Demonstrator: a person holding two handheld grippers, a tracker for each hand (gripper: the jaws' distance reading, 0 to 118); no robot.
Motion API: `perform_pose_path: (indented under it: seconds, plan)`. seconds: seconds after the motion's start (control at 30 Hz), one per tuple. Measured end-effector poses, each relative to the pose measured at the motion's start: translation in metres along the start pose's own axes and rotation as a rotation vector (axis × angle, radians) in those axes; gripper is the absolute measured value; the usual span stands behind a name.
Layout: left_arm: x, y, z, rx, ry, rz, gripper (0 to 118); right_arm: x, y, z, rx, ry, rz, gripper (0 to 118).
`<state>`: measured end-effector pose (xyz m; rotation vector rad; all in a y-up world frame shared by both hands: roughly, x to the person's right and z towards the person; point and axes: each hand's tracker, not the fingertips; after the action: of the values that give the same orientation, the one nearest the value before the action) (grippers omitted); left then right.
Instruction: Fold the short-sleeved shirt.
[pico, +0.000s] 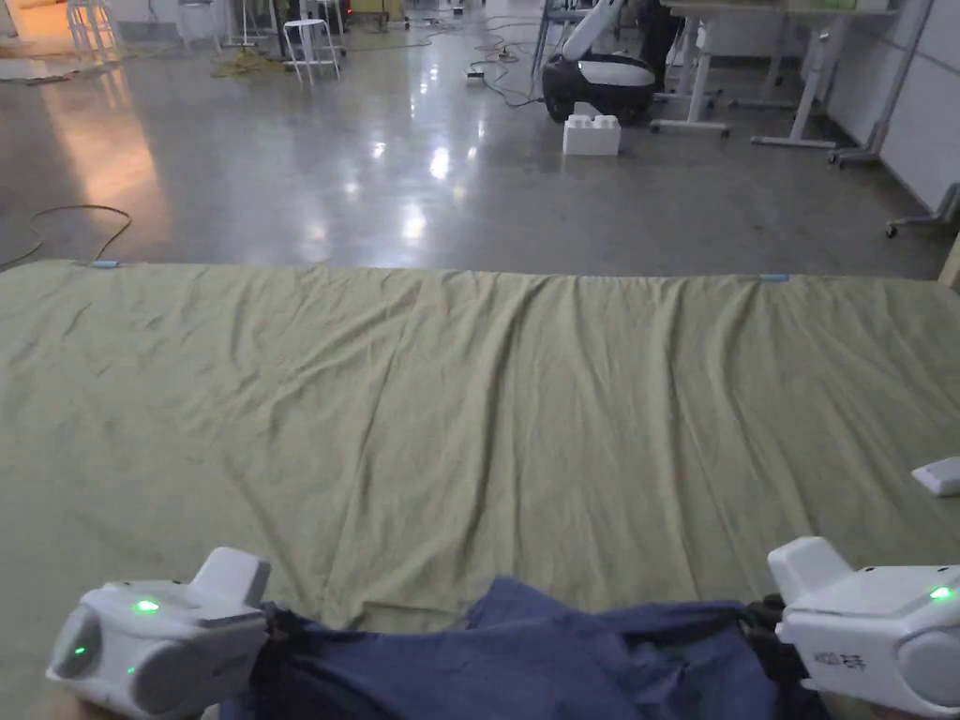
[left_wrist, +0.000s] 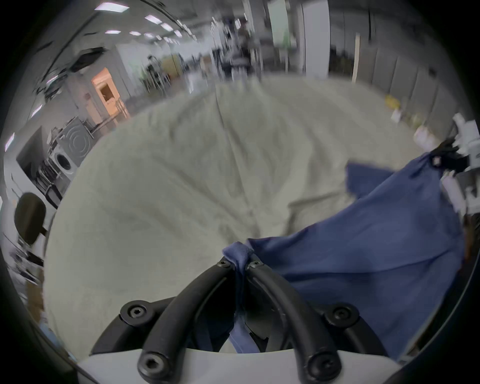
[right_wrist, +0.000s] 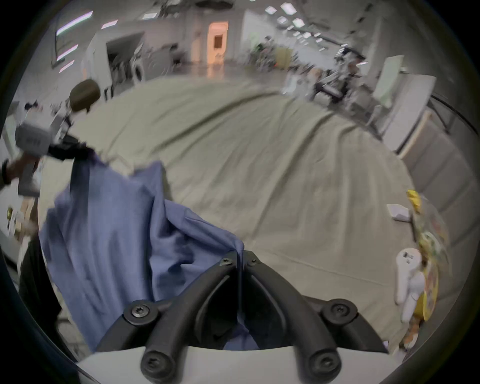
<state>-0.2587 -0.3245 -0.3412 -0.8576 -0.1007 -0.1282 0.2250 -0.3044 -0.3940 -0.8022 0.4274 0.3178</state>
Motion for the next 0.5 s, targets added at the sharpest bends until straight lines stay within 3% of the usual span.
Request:
perform_pose_path:
  seconds: [0.13, 0.37, 0.5]
  plan:
    - [-0.02, 0.002, 0.126, 0.289, -0.062, 0.082, 6, 0.027, -0.001, 0.099, 0.209, -0.103, -0.189, 3]
    - [-0.043, 0.037, 0.289, 0.64, -0.071, 0.221, 6, 0.039, 0.01, 0.241, 0.517, -0.275, -0.29, 3]
    - [-0.043, 0.065, 0.339, 0.754, -0.014, 0.196, 6, 0.036, 0.037, 0.294, 0.64, -0.324, -0.297, 3]
